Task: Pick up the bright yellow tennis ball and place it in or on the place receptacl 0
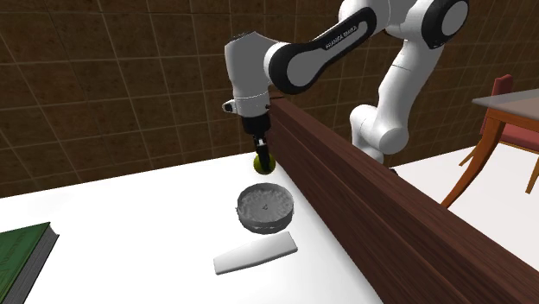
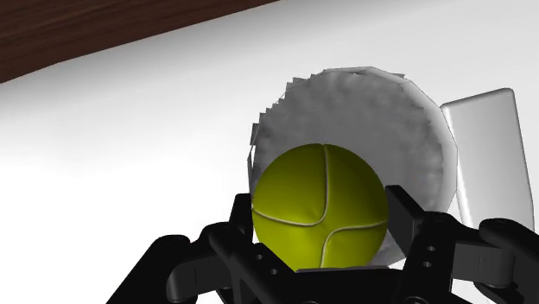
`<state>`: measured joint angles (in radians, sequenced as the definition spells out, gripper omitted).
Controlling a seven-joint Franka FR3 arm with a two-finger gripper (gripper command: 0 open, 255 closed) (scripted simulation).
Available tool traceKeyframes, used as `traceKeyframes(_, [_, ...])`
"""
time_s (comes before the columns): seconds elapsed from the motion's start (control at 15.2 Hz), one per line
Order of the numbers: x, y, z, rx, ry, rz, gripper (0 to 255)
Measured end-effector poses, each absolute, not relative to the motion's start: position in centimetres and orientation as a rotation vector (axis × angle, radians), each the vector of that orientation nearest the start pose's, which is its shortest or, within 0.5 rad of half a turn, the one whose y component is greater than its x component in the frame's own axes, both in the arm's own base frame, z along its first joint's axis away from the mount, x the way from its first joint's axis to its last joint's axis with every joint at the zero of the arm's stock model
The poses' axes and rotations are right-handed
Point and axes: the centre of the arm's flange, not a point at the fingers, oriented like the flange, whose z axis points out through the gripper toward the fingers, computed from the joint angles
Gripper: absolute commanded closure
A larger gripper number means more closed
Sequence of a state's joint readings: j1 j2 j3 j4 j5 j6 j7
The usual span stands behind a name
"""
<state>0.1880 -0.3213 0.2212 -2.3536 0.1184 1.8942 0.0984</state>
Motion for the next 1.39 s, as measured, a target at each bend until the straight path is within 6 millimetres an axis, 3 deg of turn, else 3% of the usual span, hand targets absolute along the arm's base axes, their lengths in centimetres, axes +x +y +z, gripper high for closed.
traceKeyframes(0.2, [39.1, 21.6, 44.1, -3.105, -0.388, 0.233, 255])
traceKeyframes(0.33, [39.1, 22.6, 43.4, -3.105, -0.388, 0.233, 255])
traceKeyframes(1.12, [39.0, 22.7, 37.2, -3.105, -0.386, 0.234, 255])
traceKeyframes(1.39, [39.1, 22.8, 36.7, -3.105, -0.387, 0.234, 255])
